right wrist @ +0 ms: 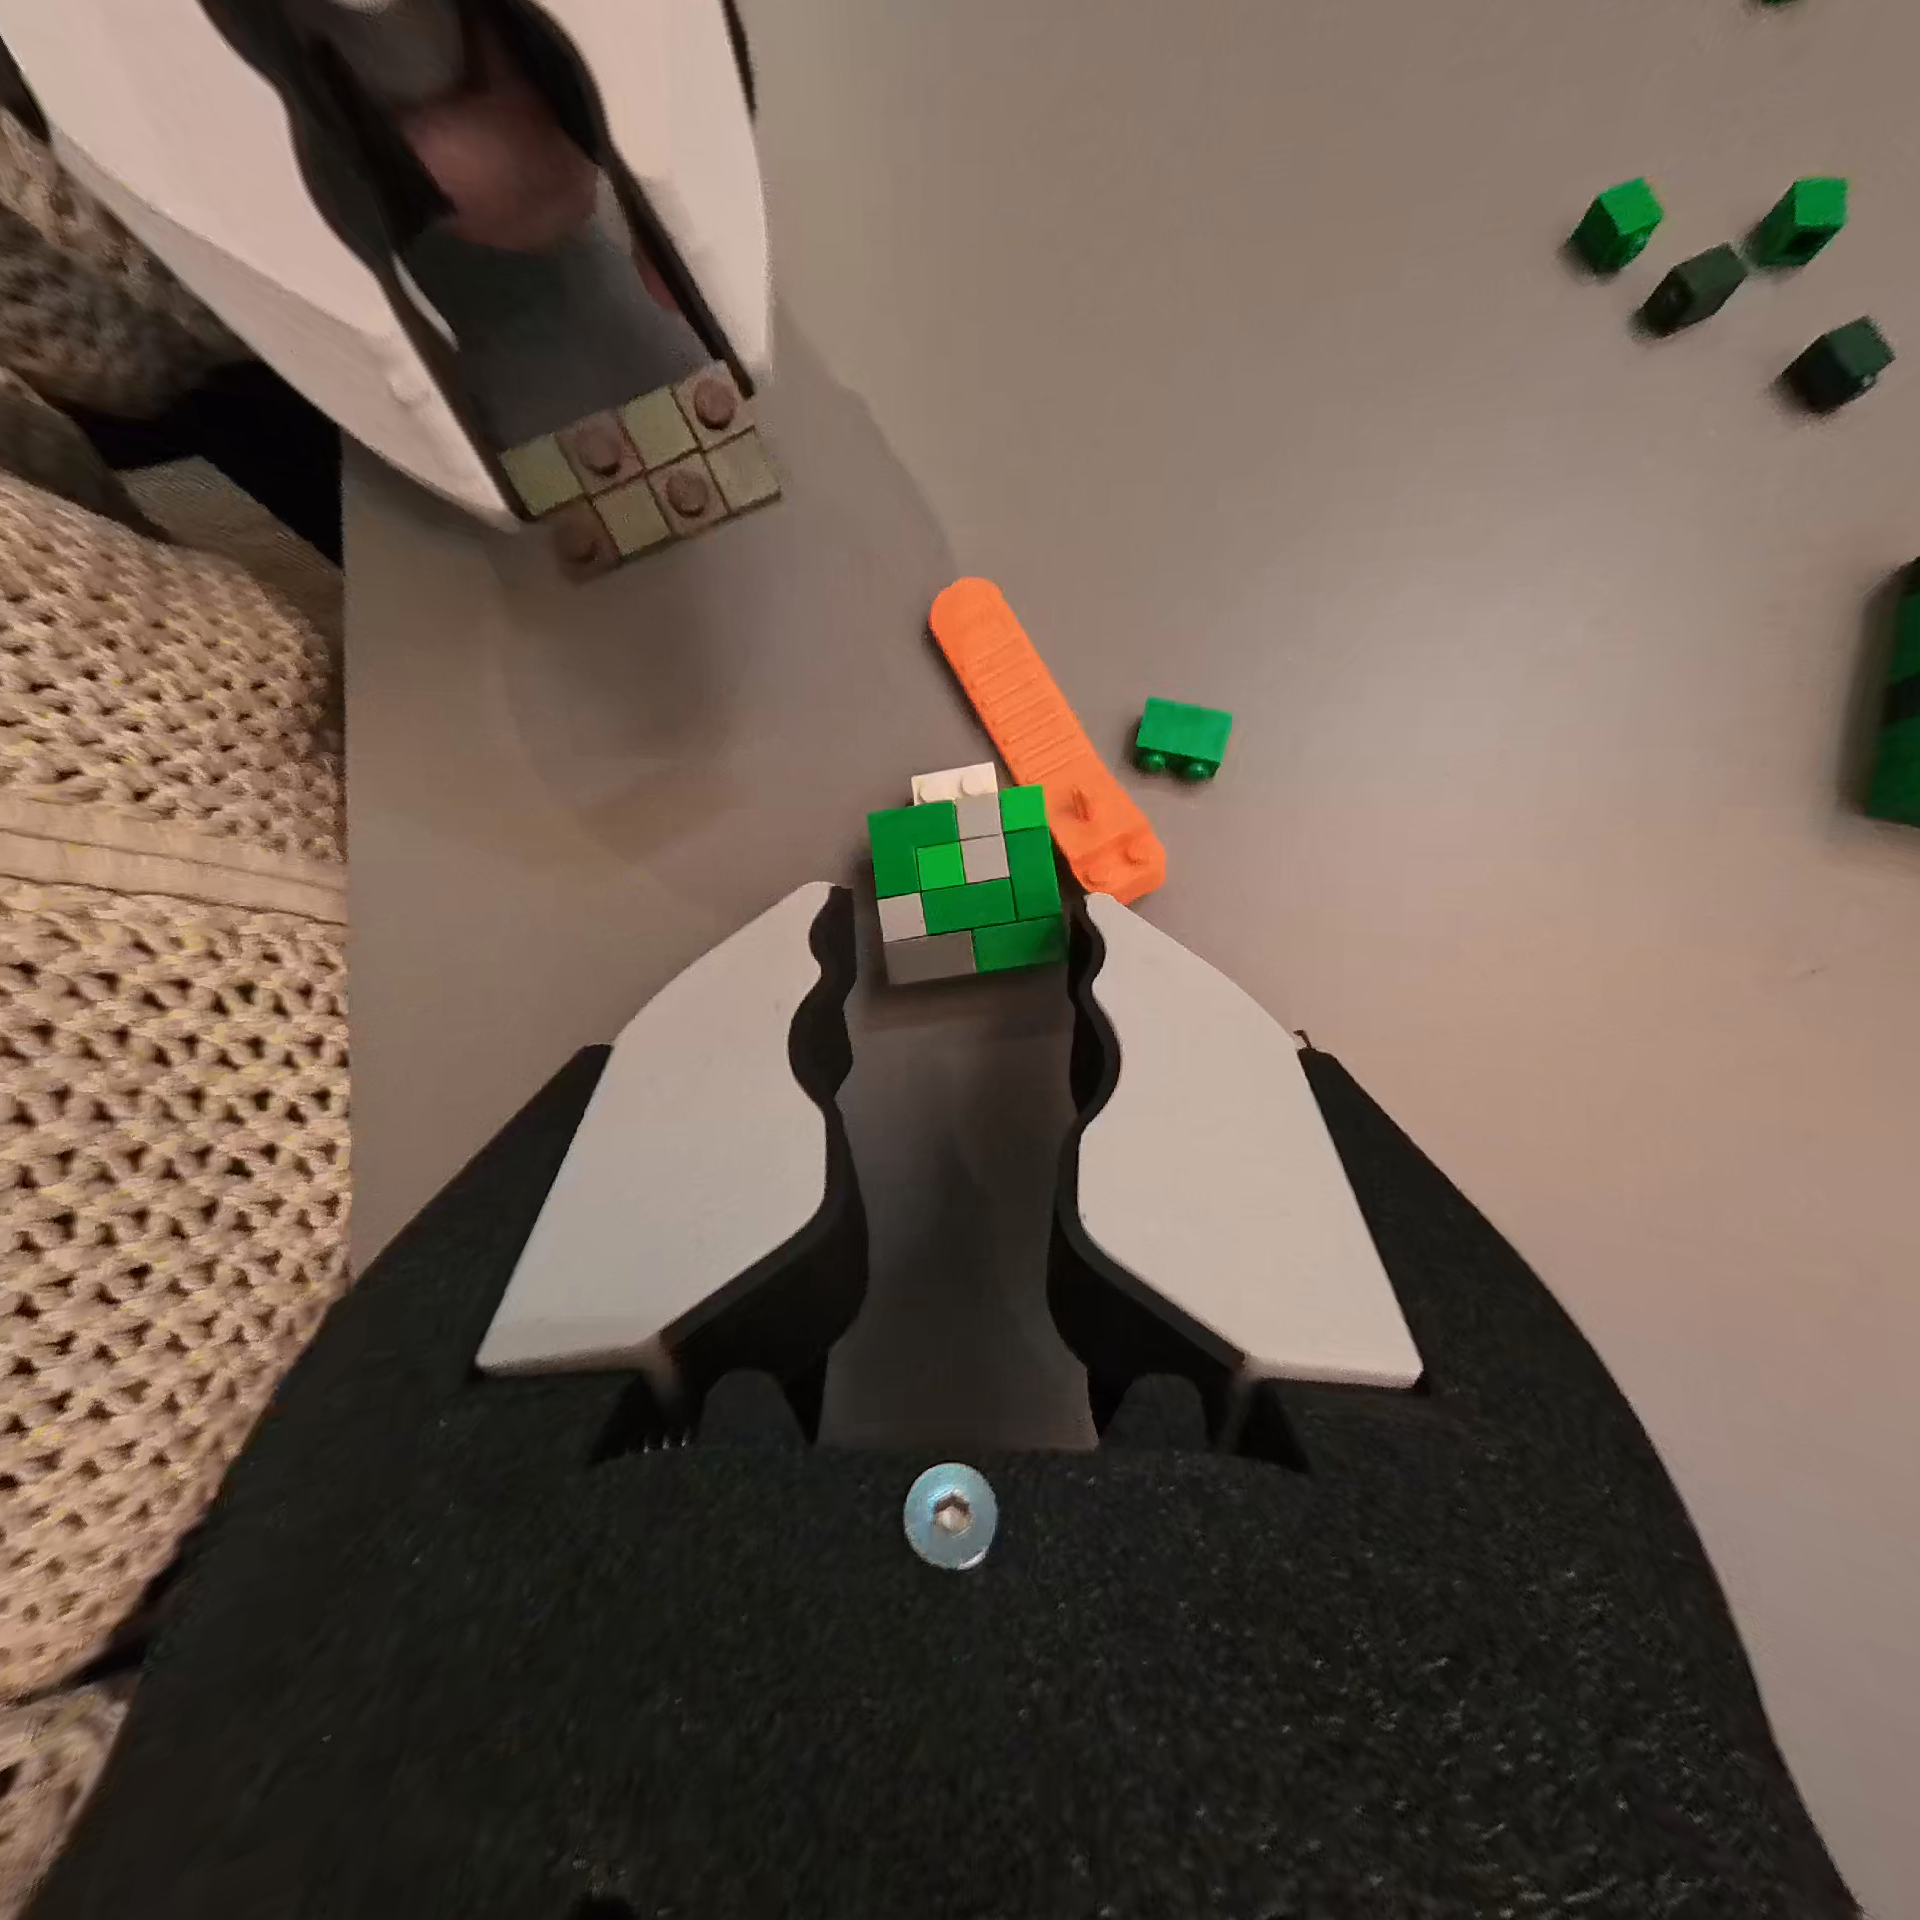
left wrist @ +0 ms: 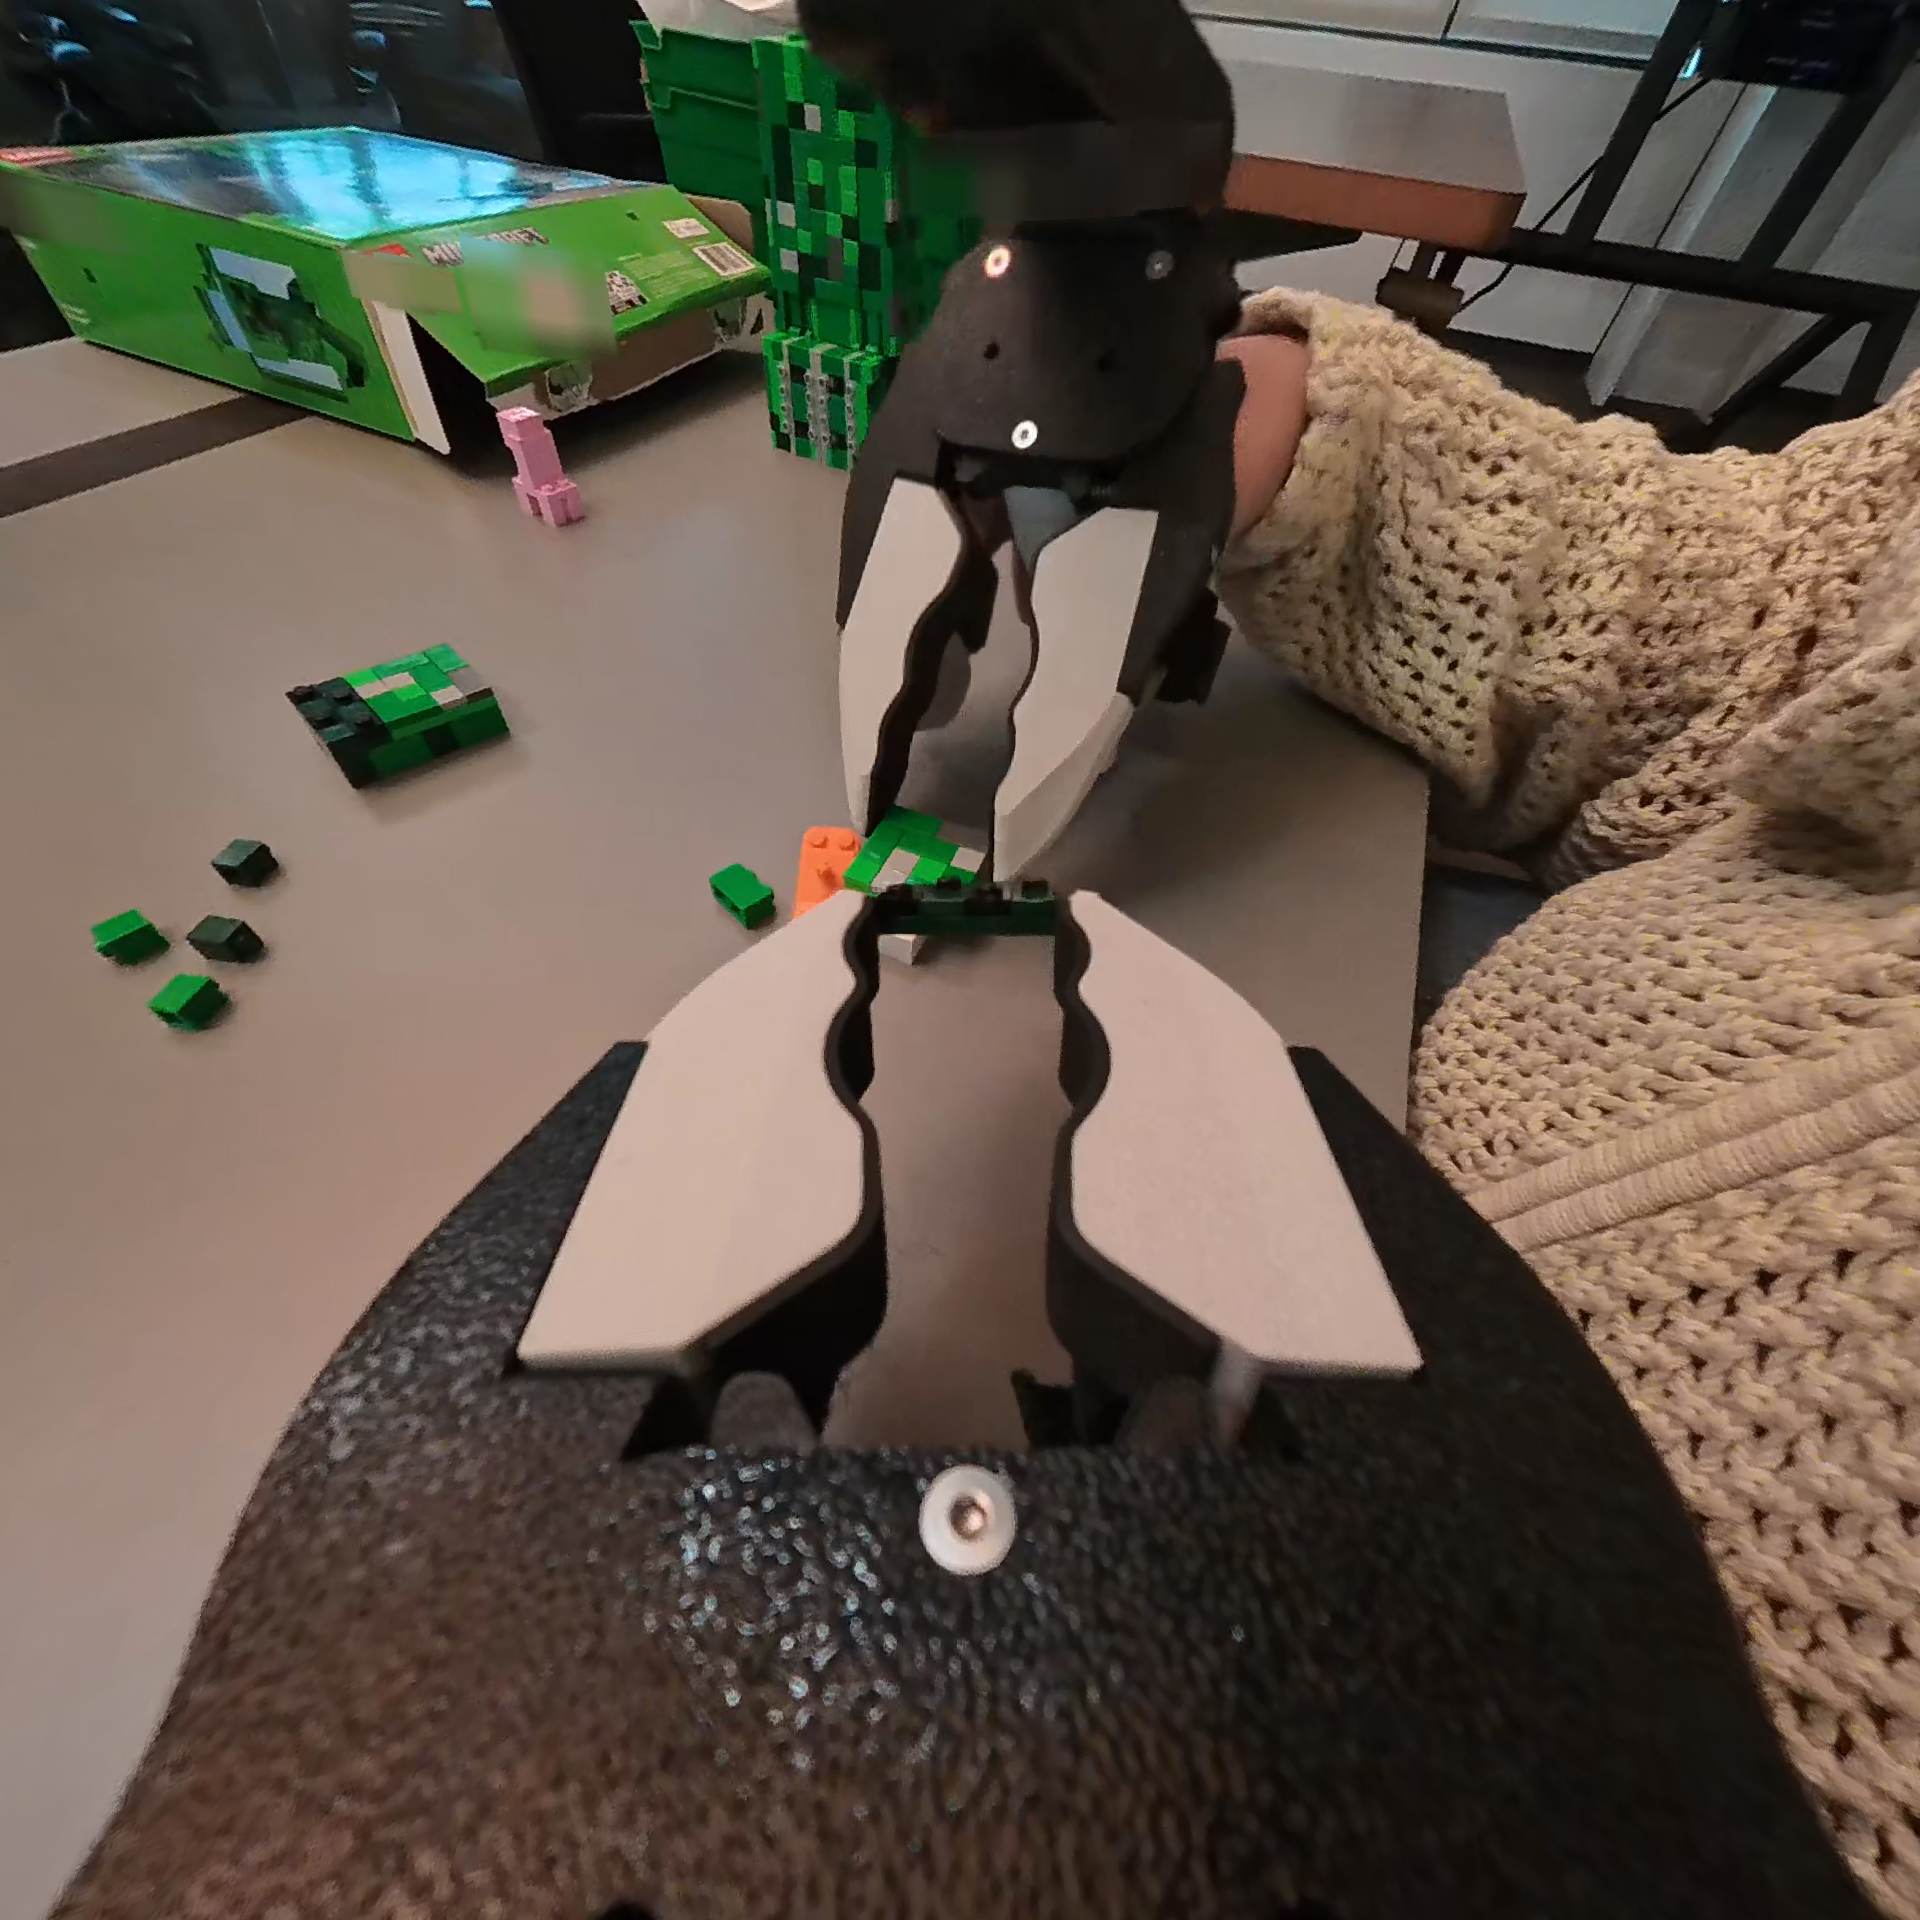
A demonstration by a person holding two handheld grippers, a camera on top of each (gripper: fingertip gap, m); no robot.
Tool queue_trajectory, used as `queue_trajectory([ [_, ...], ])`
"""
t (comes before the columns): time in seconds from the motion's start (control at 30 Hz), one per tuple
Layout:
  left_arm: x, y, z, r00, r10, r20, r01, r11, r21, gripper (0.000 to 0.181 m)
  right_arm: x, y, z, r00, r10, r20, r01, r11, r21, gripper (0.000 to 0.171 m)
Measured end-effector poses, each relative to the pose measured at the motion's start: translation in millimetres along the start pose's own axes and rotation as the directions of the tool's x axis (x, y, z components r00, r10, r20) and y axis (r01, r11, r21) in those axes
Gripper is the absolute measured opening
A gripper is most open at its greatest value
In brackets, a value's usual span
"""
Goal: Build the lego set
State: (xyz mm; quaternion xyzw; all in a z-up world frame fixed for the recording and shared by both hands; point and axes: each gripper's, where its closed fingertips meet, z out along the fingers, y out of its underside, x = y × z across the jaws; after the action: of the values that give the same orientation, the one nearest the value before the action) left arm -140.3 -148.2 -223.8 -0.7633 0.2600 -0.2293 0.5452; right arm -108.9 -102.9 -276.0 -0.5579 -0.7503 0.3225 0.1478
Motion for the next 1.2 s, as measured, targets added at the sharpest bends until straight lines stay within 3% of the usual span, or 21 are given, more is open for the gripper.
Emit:
queue_trajectory([
  [0.37,9,10,23,0.995,-0.090,-0.034,0.086,0.992,-0.087,0.033,-8,-1,2,0.951,0.221,0.214,-0.227,0.974,0.001,0.035],
  [0.5,18,1,30,0.981,-0.157,-0.115,0.153,0.987,-0.041,0.033,-5,-1,3,0.949,0.236,0.208,-0.242,0.970,0.002,0.030],
  [0.7,14,13,32,0.981,-0.179,-0.068,0.169,0.976,-0.136,0.033,-5,-3,4,0.964,0.202,0.175,-0.207,0.978,0.009,0.022],
  [0.83,15,14,28,0.982,-0.174,-0.067,0.163,0.975,-0.149,0.033,-6,-8,1,0.995,0.063,0.074,-0.066,0.997,0.044,0.013],
  [0.97,15,18,25,0.984,-0.168,-0.062,0.155,0.973,-0.172,0.033,-9,-12,0,0.978,-0.190,-0.088,0.195,0.979,0.058,0.010],
  [1.1,20,18,19,0.988,-0.140,-0.072,0.124,0.974,-0.190,0.033,-19,-15,2,0.822,-0.511,-0.251,0.525,0.851,-0.015,0.009],
  [1.2,20,18,13,0.991,-0.117,-0.063,0.102,0.973,-0.205,0.033,-25,-16,3,0.719,-0.623,-0.310,0.637,0.768,-0.065,0.009],
])
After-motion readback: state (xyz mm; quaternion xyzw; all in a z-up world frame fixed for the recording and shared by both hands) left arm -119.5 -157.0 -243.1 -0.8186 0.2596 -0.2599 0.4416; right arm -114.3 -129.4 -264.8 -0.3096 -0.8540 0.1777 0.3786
